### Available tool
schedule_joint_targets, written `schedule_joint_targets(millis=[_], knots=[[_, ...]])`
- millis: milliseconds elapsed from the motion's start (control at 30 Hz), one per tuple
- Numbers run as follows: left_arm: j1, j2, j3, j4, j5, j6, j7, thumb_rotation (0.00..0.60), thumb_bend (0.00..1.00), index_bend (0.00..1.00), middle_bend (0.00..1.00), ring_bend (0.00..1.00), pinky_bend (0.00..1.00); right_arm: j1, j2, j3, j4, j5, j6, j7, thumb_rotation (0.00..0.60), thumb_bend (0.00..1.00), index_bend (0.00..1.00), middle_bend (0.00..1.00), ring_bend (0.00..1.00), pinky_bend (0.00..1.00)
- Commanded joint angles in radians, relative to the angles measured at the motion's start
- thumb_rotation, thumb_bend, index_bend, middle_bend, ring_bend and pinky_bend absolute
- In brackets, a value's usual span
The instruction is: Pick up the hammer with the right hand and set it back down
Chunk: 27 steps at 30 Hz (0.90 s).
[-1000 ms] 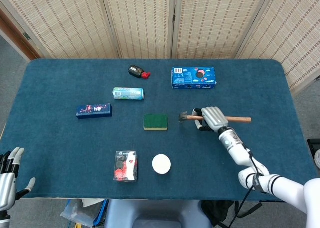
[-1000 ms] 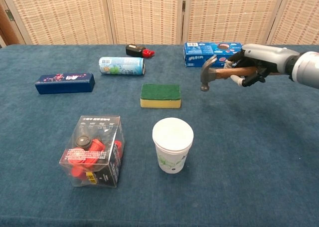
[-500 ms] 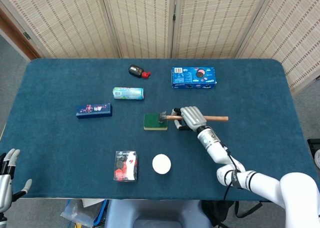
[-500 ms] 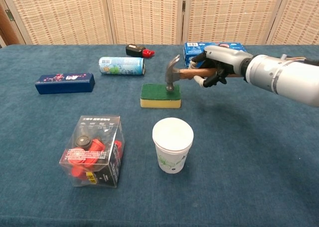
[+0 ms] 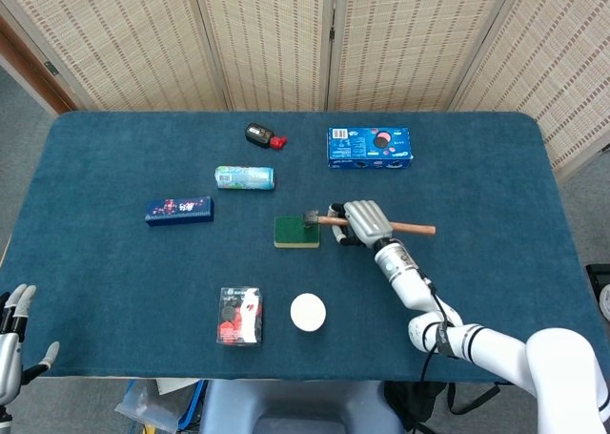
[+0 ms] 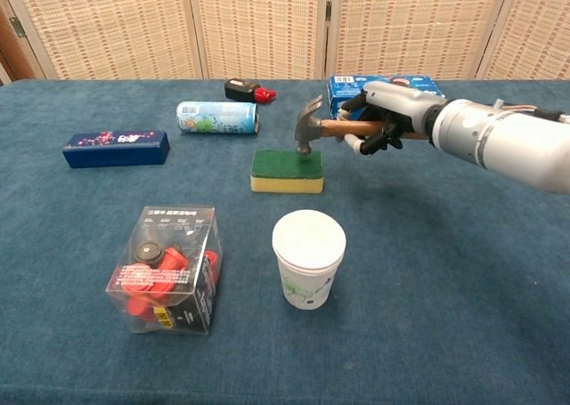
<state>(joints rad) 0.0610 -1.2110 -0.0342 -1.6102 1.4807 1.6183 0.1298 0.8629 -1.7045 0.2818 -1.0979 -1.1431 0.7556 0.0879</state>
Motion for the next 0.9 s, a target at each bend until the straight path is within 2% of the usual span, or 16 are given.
schedule_joint_targets(millis=[33, 433, 767, 900], knots=[[-0.003, -0.001, 0.0, -0.004, 0.003, -0.002, 0.005, 0.6, 0.26, 0.0, 0.0, 0.0, 0.0, -0.008, 0.013, 0.002, -0.013, -0.009, 0.01, 0.01, 0.6, 0.77, 0.66, 0.8, 0.71, 0.75], [-0.004, 0.002, 0.002, -0.023, 0.006, -0.005, 0.023, 0.6, 0.26, 0.0, 0.0, 0.0, 0.0, -0.031, 0.051, -0.014, -0.036, -0.022, 0.02, 0.029, 0.6, 0.77, 0.66, 0.8, 0.71, 0.75], [-0.009, 0.0, 0.003, -0.03, 0.011, -0.011, 0.034, 0.6, 0.26, 0.0, 0.0, 0.0, 0.0, -0.07, 0.073, -0.025, 0.03, 0.0, 0.025, 0.043, 0.6, 0.77, 0.66, 0.78, 0.71, 0.75], [-0.012, 0.0, 0.003, -0.035, 0.012, -0.014, 0.041, 0.6, 0.26, 0.0, 0.0, 0.0, 0.0, -0.078, 0.067, -0.033, 0.067, 0.001, 0.013, 0.057, 0.6, 0.74, 0.66, 0.75, 0.66, 0.67]])
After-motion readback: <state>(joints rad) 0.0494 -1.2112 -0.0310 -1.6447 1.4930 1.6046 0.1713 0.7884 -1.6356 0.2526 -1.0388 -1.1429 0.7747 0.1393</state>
